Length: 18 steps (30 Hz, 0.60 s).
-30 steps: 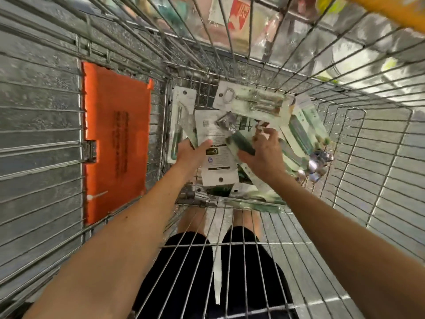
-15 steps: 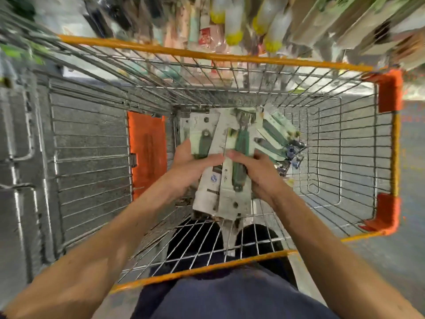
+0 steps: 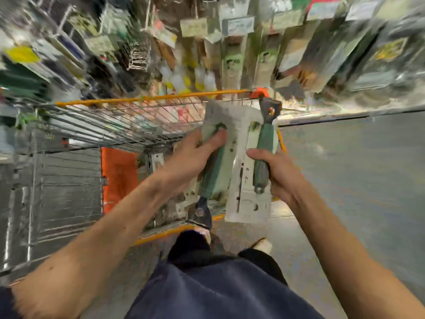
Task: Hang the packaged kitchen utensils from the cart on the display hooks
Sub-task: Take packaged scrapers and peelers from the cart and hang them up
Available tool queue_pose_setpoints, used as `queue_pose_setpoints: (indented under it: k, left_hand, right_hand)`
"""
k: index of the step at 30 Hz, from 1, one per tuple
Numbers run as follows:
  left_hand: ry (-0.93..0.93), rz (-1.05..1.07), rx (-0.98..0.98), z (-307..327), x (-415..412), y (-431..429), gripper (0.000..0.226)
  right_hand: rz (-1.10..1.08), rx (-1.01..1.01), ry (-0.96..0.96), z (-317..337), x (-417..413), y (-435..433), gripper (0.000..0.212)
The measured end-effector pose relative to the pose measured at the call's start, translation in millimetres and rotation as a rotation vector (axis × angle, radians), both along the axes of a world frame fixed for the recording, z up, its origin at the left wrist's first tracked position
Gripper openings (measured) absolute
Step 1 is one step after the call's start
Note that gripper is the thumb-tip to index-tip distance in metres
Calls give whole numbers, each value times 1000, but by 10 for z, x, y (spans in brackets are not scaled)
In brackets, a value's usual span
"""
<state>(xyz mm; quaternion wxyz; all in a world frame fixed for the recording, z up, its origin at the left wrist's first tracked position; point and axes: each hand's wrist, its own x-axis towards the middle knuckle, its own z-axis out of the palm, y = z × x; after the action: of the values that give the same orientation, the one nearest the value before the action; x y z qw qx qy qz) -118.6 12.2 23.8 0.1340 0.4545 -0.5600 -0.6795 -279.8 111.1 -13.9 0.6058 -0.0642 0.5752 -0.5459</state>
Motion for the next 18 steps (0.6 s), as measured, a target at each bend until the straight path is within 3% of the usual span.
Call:
queue_pose_setpoints:
  k: [4,10,18]
  left_hand:
    - [104,-62,-35,291,-689,598,23]
    - [238,-242,-118,832,-1767,1220,22]
    - [332,-391,-313,1570,-2898,1316,26]
  right_hand:
    - [-56,-60,89,358,-570,656,18]
    - [-202,-210,268,1024,-1546,1436,26]
    - [-316,-386,458,1894,-2542,1665,28]
